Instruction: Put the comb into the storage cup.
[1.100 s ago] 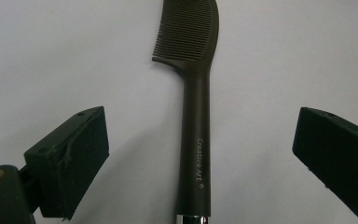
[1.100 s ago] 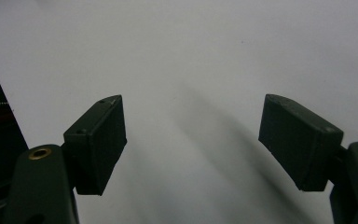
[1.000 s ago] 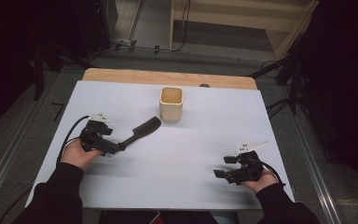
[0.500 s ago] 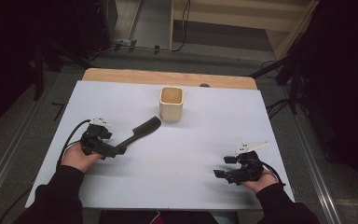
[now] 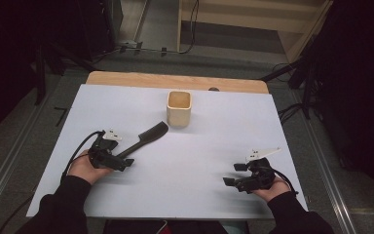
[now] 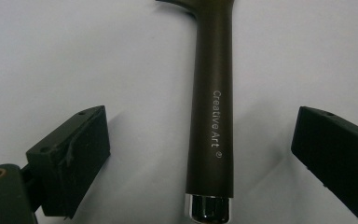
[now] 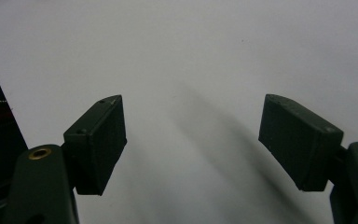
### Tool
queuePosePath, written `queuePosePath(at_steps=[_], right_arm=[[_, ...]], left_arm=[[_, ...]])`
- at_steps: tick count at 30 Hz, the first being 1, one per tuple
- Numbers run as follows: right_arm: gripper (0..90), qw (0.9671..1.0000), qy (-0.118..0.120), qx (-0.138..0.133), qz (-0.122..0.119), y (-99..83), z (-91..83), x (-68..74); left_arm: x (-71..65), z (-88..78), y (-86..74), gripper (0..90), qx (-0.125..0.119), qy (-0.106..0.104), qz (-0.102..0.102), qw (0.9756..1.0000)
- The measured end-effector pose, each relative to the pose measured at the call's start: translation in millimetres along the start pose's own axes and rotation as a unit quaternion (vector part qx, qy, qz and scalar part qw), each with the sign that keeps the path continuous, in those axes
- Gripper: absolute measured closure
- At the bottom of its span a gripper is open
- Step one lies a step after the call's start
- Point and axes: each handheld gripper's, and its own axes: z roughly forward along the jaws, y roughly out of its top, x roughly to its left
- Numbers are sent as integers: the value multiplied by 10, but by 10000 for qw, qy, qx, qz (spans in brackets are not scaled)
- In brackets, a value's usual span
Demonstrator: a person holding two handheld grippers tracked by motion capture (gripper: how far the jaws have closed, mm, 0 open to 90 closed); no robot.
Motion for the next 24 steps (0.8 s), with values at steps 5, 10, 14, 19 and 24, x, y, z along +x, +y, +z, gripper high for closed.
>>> queuePosePath(at_steps=[5, 10, 14, 19, 24], right_arm=[[213, 10000, -5, 8, -18, -3, -1, 1], [212, 10000, -10, 18, -13, -3, -1, 2], [212, 10000, -10, 23, -23, -3, 0, 2], [213, 10000, -15, 27, -26, -3, 1, 3], [213, 10000, -22, 30, -18, -4, 0, 4]], left_arm=[[-69, 30, -16, 48, -22, 261, 88, 9996], [-70, 30, -58, 51, -198, 288, 74, 9994], [-65, 16, -61, 78, -217, 309, 30, 9993], [-50, -13, -78, 153, -280, 347, 31, 9990], [-95, -38, -94, 268, -363, 290, 122, 9988]])
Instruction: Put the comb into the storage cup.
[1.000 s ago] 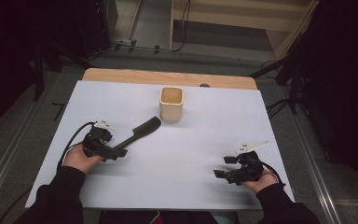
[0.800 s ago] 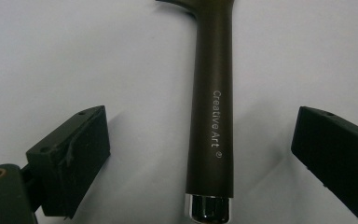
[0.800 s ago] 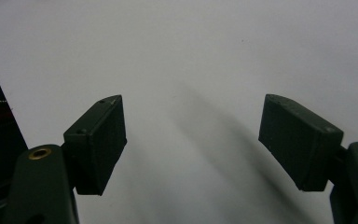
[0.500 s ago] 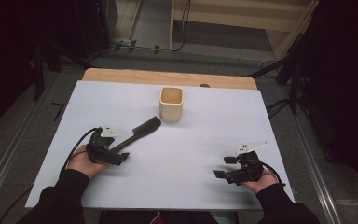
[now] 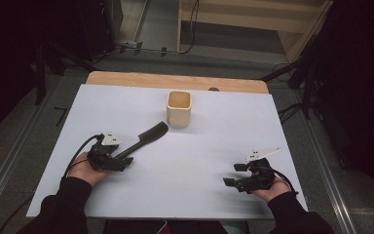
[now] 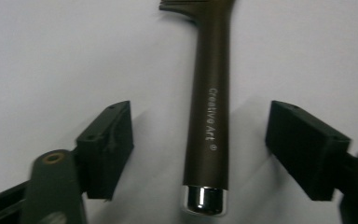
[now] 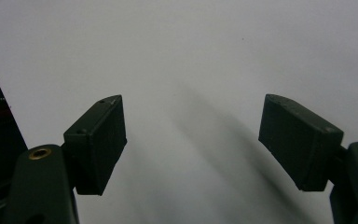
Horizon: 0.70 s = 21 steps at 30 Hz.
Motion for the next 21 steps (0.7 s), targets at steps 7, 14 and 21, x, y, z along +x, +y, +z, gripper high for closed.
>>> queuePosePath(at_steps=[7, 14, 21], right_arm=[[215, 10000, 33, 17, 1, 0, 7, 9], [215, 10000, 36, 12, -21, 3, 9, 5], [215, 10000, 42, 22, -39, 2, 11, 4]], left_arm=[[-5, -35, -7, 491, -60, -28, -33, 10000], [-21, -36, 10, 591, -31, -87, -19, 10000], [-22, -34, 24, 669, 10, -111, 3, 9999]])
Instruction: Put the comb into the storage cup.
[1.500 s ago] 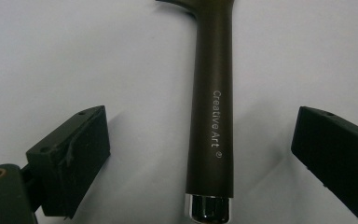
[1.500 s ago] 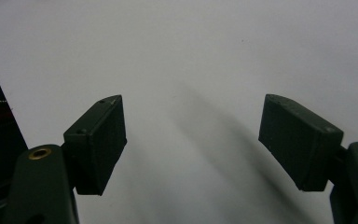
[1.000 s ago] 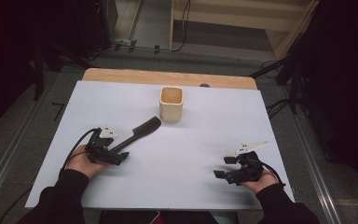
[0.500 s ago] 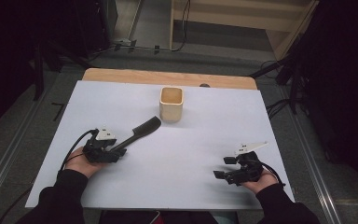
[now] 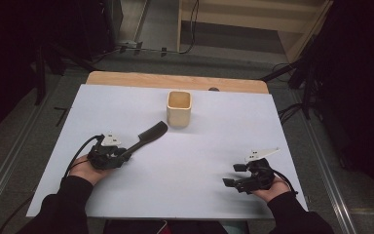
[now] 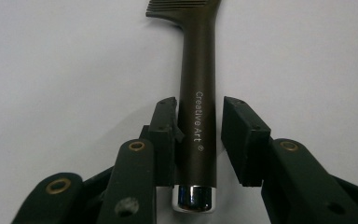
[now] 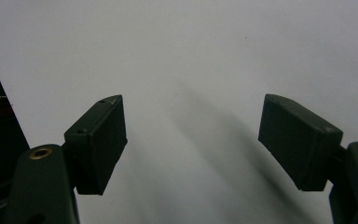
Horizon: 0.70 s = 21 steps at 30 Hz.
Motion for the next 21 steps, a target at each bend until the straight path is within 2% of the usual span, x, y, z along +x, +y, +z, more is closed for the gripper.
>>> queuePosePath(at_steps=[4, 15, 19, 21], right_arm=[[215, 10000, 1, 13, 16, 3, 4, 2], [215, 10000, 2, 23, 15, 4, 7, 6], [215, 10000, 4, 6, 6, 3, 4, 2], [215, 10000, 3, -2, 11, 3, 2, 2]], left_arm=[[3, 2, 1, 716, -6, -26, -15, 10000], [18, 0, 9, 729, 21, -84, -93, 9999], [33, -2, 11, 730, 9, -138, -228, 9996], [20, -2, 17, 731, 26, -83, -211, 9997]])
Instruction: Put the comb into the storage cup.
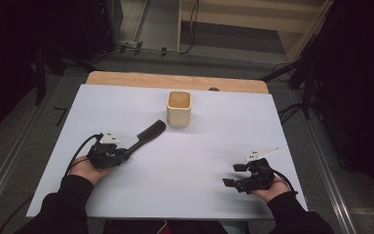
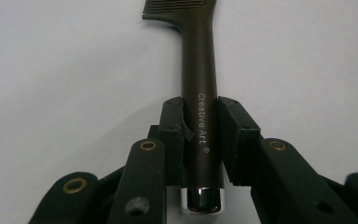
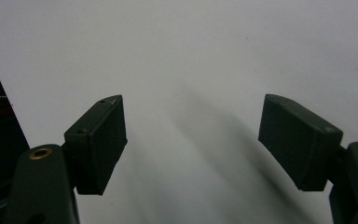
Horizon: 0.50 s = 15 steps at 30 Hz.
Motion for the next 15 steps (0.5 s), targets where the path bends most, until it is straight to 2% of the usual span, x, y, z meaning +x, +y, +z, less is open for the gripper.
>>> queuePosePath(at_steps=[3, 7, 9, 15], right_arm=[[215, 10000, 2, 0, -8, 0, -2, 1], [215, 10000, -1, -5, 7, 0, -4, 1], [215, 10000, 1, -12, -11, -2, -7, -1], [215, 10000, -6, -19, -9, -1, -10, 0]], left_arm=[[3, -3, 11, 731, 11, -36, -70, 10000], [43, -24, 28, 732, -4, -266, -391, 9989], [58, -34, 34, 732, -16, -365, -474, 9982], [58, -95, 61, 732, -157, -437, -588, 9972]])
